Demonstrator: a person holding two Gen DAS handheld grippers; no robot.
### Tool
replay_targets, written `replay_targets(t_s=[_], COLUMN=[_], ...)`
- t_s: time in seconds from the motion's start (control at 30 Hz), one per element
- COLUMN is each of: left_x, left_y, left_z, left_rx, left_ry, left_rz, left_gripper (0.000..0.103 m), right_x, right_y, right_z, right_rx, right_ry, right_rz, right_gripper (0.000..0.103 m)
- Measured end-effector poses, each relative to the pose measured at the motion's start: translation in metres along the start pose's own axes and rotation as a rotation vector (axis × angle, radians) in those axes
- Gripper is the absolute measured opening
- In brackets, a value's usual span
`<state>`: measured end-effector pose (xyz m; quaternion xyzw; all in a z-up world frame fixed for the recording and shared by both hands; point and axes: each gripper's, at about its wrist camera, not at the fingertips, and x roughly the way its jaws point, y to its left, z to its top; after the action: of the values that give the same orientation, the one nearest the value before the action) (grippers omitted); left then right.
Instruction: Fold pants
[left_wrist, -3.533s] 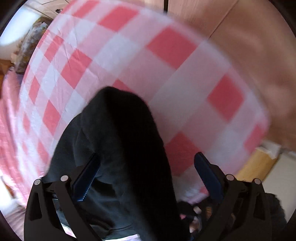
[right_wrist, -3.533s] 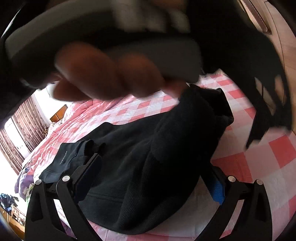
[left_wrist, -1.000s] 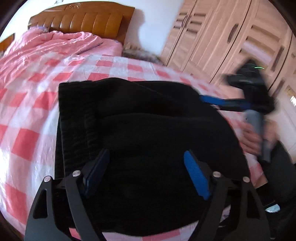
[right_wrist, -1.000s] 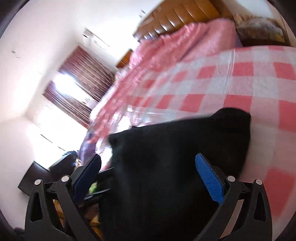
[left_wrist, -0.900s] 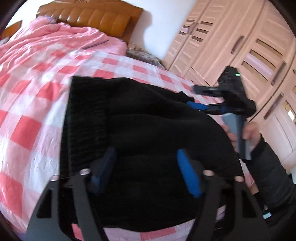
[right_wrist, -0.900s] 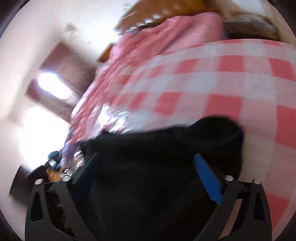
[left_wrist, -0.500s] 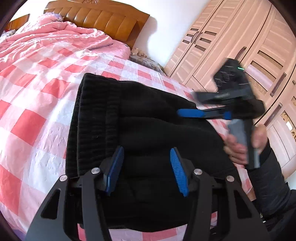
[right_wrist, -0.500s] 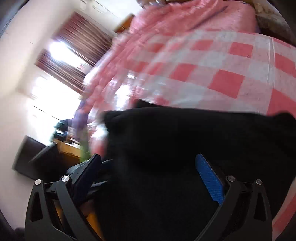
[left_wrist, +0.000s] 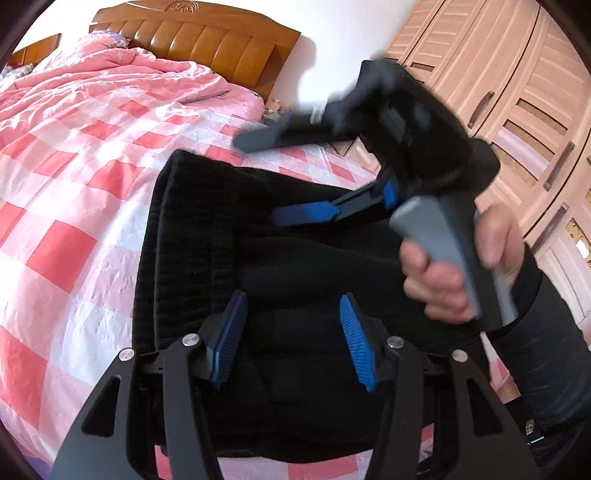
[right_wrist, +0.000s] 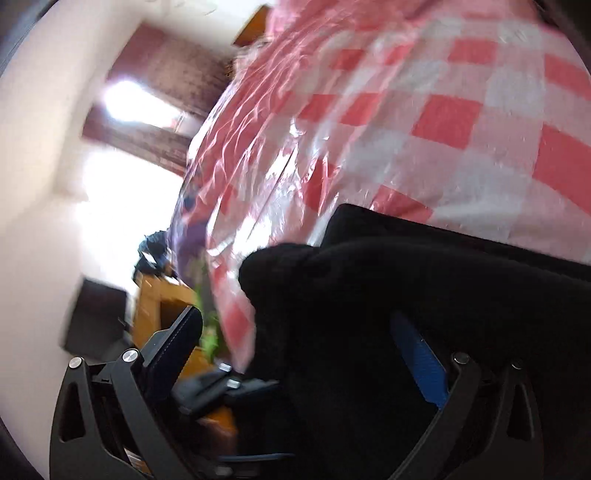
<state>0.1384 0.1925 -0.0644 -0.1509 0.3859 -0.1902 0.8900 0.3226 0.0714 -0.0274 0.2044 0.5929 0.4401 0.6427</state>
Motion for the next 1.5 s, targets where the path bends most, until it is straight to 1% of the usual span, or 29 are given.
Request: replay_targets(t_s=[0.07,0.1,0.13,0.2,0.27,0.43,0.47,0.5,0.53,0.57,0.6,0.63,0.67,0.73,0.8,0.83,0.87,0.9,0.93,0.97,1.0,1.1,1.13,1.2,1.23,1.27,1.37,1.43,1.5], left_x=[0.0,0.0,-0.001,-0.001,-0.001,-0.001,-0.002,-0.002,-0.002,-0.001,-0.001,0.0,0.0,0.0,0.0,0.001,0.001,0.002,0.002,0.002,0.002,0.002,0.002,0.002,0.002,0.002,0.002,0.002,0.002], left_y=[0.001,0.001,0.001,0.002,0.003,0.002,0.002,0.002,0.001,0.0,-0.001,-0.002,-0.003,-0.003,-0.004,-0.004,-0.005,-0.007,-0.008,-0.008,-0.009,-0.009,-0.009,-0.009,-0.009,-0.01,-0.013,-0.013,-0.015], left_z=[0.001,0.0,-0.001,-0.002,-0.001,-0.002,-0.002,-0.003,-0.002,-0.002,-0.002,-0.002,-0.002,-0.002,-0.002,-0.002,-0.003,-0.003,-0.003,-0.003,-0.003,-0.003,-0.003,-0.004,-0.005,-0.005,-0.005,-0.004,-0.005], left_rx=[-0.006,-0.005,0.0,-0.002,-0.01,-0.008,-0.008,-0.009,-0.009,-0.008,-0.005,-0.002,0.0,-0.005,-0.009,-0.007,-0.003,0.006,0.009,0.012,0.02,0.028,0.028,0.03,0.033,0.036,0.047,0.05,0.061], left_ry=[0.002,0.001,-0.002,-0.008,-0.014,-0.021,-0.021,-0.019,-0.017,-0.015,-0.014,-0.014,-0.014,-0.014,-0.021,-0.025,-0.03,-0.032,-0.031,-0.029,-0.026,-0.027,-0.031,-0.038,-0.04,-0.041,-0.034,-0.033,-0.04], left_rz=[-0.004,-0.004,-0.008,-0.012,-0.02,-0.014,-0.013,-0.01,-0.009,-0.006,0.003,0.012,0.018,0.024,0.029,0.035,0.041,0.052,0.057,0.063,0.071,0.076,0.074,0.076,0.079,0.081,0.096,0.104,0.117], left_gripper=[0.052,0.052,0.052,0.052,0.052,0.052,0.052,0.052,0.052,0.052,0.052,0.052,0.052,0.052,0.052,0.052,0.052,0.052,0.052,0.052,0.052,0.052,0.052,0.052,0.052,0.052,0.052,0.053,0.053], right_x=[-0.03,-0.046,-0.067,-0.097,-0.117,-0.114,-0.108,-0.112,-0.117,-0.126,-0.133,-0.143,-0.148,-0.153,-0.144,-0.134,-0.121,-0.115,-0.121,-0.128,-0.132,-0.143,-0.14,-0.132,-0.135,-0.14,-0.149,-0.158,-0.164], right_y=[0.015,0.018,0.019,0.02,0.017,0.003,-0.006,-0.014,-0.021,-0.026,-0.025,-0.014,-0.004,0.014,0.015,0.006,-0.012,-0.027,-0.032,-0.034,-0.031,-0.012,-0.018,-0.036,-0.043,-0.045,-0.016,0.001,0.017], right_z=[-0.006,-0.014,-0.028,-0.057,-0.094,-0.173,-0.19,-0.2,-0.21,-0.215,-0.217,-0.219,-0.222,-0.23,-0.234,-0.236,-0.235,-0.235,-0.238,-0.239,-0.241,-0.25,-0.251,-0.253,-0.255,-0.255,-0.252,-0.249,-0.24], right_rx=[-0.07,-0.075,-0.066,-0.075,-0.088,-0.093,-0.118,-0.147,-0.16,-0.116,-0.085,-0.098,-0.138,-0.222,-0.237,-0.228,-0.182,-0.142,-0.123,-0.088,-0.08,-0.149,-0.151,-0.122,-0.092,-0.07,-0.141,-0.213,-0.3], right_ry=[-0.104,-0.128,-0.155,-0.201,-0.211,-0.169,-0.179,-0.203,-0.243,-0.28,-0.295,-0.301,-0.304,-0.304,-0.274,-0.245,-0.206,-0.205,-0.245,-0.256,-0.259,-0.263,-0.256,-0.251,-0.269,-0.275,-0.275,-0.318,-0.385], right_rz=[0.005,0.048,0.101,0.128,0.163,0.193,0.121,0.092,0.124,0.124,0.094,0.05,0.048,0.093,0.118,0.096,0.023,0.05,0.108,0.129,0.111,0.045,0.027,0.059,0.096,0.096,-0.042,-0.124,-0.307], right_gripper=[0.099,0.099,0.099,0.099,0.099,0.099,0.098,0.098,0.098,0.097,0.098,0.099,0.099,0.099,0.099,0.099,0.098,0.097,0.096,0.096,0.097,0.099,0.099,0.098,0.098,0.098,0.099,0.099,0.099])
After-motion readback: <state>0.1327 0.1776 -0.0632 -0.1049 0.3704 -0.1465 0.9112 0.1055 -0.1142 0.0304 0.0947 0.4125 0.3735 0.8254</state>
